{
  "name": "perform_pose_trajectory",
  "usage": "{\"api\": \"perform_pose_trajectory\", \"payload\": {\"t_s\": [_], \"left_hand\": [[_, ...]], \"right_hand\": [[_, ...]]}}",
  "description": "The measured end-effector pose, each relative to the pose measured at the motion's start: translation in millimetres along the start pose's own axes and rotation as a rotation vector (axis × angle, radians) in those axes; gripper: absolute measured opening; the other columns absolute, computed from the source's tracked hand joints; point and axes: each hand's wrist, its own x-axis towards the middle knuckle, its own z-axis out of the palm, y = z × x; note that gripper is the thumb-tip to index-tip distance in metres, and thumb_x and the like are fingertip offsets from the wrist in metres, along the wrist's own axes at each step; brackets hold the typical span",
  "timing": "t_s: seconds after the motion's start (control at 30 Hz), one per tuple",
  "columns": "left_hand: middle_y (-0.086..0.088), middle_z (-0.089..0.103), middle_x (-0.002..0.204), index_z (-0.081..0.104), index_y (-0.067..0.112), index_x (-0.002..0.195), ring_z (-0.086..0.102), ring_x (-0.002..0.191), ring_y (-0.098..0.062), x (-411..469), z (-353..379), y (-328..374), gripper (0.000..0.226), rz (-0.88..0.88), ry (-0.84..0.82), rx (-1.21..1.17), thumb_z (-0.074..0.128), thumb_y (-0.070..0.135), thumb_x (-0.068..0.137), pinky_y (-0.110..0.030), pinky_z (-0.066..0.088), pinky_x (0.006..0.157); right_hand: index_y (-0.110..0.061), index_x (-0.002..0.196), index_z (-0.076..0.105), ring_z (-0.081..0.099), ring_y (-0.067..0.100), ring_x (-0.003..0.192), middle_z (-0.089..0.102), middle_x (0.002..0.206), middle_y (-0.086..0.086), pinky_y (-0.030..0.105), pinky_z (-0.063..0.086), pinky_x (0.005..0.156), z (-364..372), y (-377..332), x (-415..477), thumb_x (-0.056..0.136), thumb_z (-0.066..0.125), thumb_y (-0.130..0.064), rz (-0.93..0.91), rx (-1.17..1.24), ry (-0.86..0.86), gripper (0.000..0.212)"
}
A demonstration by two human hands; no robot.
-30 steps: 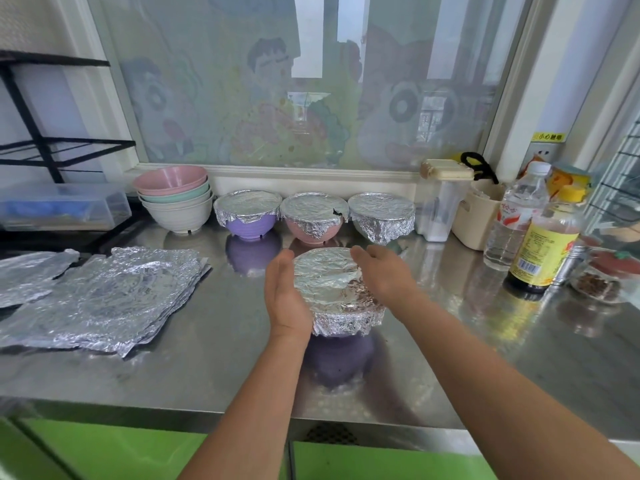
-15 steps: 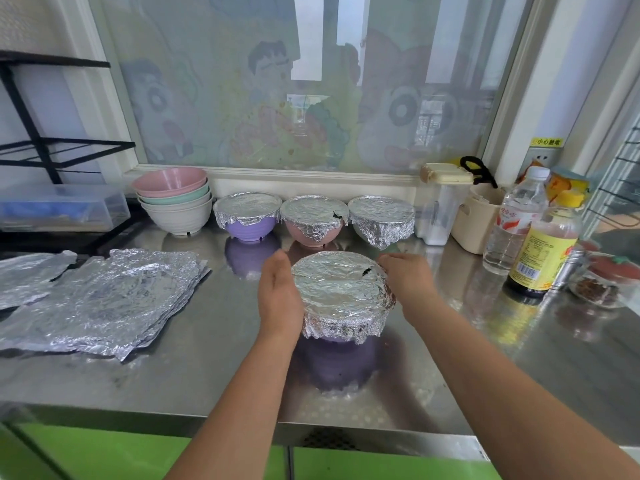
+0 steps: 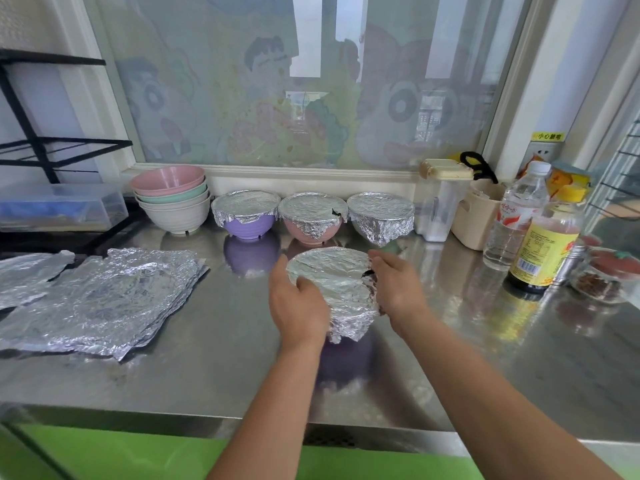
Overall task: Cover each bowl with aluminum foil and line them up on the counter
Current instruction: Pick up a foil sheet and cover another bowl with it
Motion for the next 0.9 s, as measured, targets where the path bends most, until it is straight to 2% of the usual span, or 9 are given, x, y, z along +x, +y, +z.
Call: {"api": "perform_pose_trajectory", "payload": {"t_s": [0.1, 0.17, 0.27, 0.4, 0.5, 0.7, 0.77, 0.83, 0.9], "left_hand": [[-0.010, 0.050, 0.142, 0.043, 0.008, 0.142, 0.046, 0.131, -0.026, 11.6, -10.9, -1.9, 0.048, -0.001, -0.011, 0.032, 0.051, 0.011, 0.094, -0.040, 0.034, 0.110], [-0.011, 0.046, 0.146, 0.040, 0.008, 0.144, 0.041, 0.135, -0.026, 5.1, -13.3, 2.8, 0.050, 0.025, 0.049, 0.094, 0.052, 0.021, 0.096, -0.041, 0.031, 0.112], [-0.015, 0.028, 0.156, 0.033, 0.005, 0.147, 0.024, 0.144, -0.025, -14.1, -3.5, 13.4, 0.059, 0.047, 0.051, 0.144, 0.050, 0.032, 0.098, -0.036, 0.018, 0.118], [-0.017, 0.036, 0.151, 0.037, -0.001, 0.144, 0.030, 0.141, -0.028, -16.8, 8.5, 8.7, 0.051, 0.041, 0.094, 0.097, 0.049, 0.021, 0.099, -0.032, 0.020, 0.114], [-0.014, 0.047, 0.144, 0.045, 0.002, 0.139, 0.040, 0.135, -0.025, -11.8, 12.7, -2.7, 0.041, 0.005, 0.172, -0.071, 0.046, 0.010, 0.099, -0.026, 0.026, 0.109], [-0.010, 0.056, 0.133, 0.055, 0.004, 0.130, 0.050, 0.124, -0.022, -5.0, 17.0, -4.9, 0.034, -0.084, 0.223, -0.246, 0.045, 0.009, 0.098, -0.027, 0.034, 0.106], [-0.011, 0.057, 0.133, 0.055, 0.002, 0.130, 0.050, 0.124, -0.023, 1.2, 13.6, -7.3, 0.034, -0.072, 0.173, -0.231, 0.045, 0.011, 0.099, -0.032, 0.034, 0.108], [-0.010, 0.055, 0.135, 0.053, 0.003, 0.133, 0.048, 0.128, -0.023, 10.3, 7.2, -8.8, 0.036, -0.051, 0.096, -0.214, 0.044, 0.016, 0.101, -0.037, 0.033, 0.111], [-0.007, 0.050, 0.142, 0.048, 0.006, 0.138, 0.043, 0.133, -0.020, 14.5, -1.3, -8.0, 0.041, -0.047, 0.060, -0.185, 0.042, 0.024, 0.102, -0.035, 0.030, 0.114]], "right_hand": [[-0.006, 0.102, 0.065, 0.060, 0.031, 0.099, 0.068, 0.104, 0.015, 0.037, 0.046, 0.088, -8.6, -2.0, 6.8, 0.098, 0.051, -0.020, 0.007, -0.035, 0.011, 0.021], [-0.008, 0.113, 0.065, 0.059, 0.025, 0.097, 0.066, 0.101, 0.007, 0.035, 0.044, 0.088, -12.4, -7.1, 17.5, 0.098, 0.053, -0.027, 0.014, -0.027, -0.023, 0.027], [-0.011, 0.127, 0.061, 0.054, 0.020, 0.114, 0.061, 0.119, -0.001, 0.036, 0.039, 0.103, -5.0, -10.9, 28.3, 0.097, 0.057, -0.033, 0.073, 0.060, -0.131, 0.037], [-0.009, 0.088, 0.069, 0.061, 0.029, 0.089, 0.067, 0.099, 0.019, 0.041, 0.046, 0.081, 6.3, -1.9, 25.8, 0.096, 0.056, -0.025, 0.167, 0.142, -0.150, 0.022], [0.006, 0.095, 0.064, 0.058, 0.029, 0.081, 0.062, 0.087, 0.027, 0.041, 0.042, 0.073, 7.6, 5.3, 23.1, 0.091, 0.056, -0.016, 0.200, 0.290, -0.124, 0.024], [-0.003, 0.085, 0.064, 0.059, 0.025, 0.078, 0.066, 0.083, 0.019, 0.039, 0.043, 0.073, 11.5, 11.3, 21.7, 0.087, 0.051, -0.018, 0.175, 0.270, -0.085, 0.020], [-0.002, 0.091, 0.065, 0.060, 0.023, 0.084, 0.066, 0.086, 0.022, 0.038, 0.044, 0.077, 9.6, 14.6, 30.3, 0.083, 0.055, -0.031, 0.188, 0.208, -0.082, 0.032], [-0.010, 0.101, 0.068, 0.063, 0.025, 0.097, 0.070, 0.099, 0.009, 0.041, 0.048, 0.090, 3.0, 15.1, 40.9, 0.073, 0.057, -0.054, 0.221, 0.105, -0.079, 0.052], [-0.016, 0.115, 0.066, 0.061, 0.025, 0.111, 0.068, 0.117, 0.004, 0.045, 0.043, 0.103, -4.6, 10.3, 46.4, 0.081, 0.058, -0.052, 0.167, 0.084, -0.096, 0.050]]}}
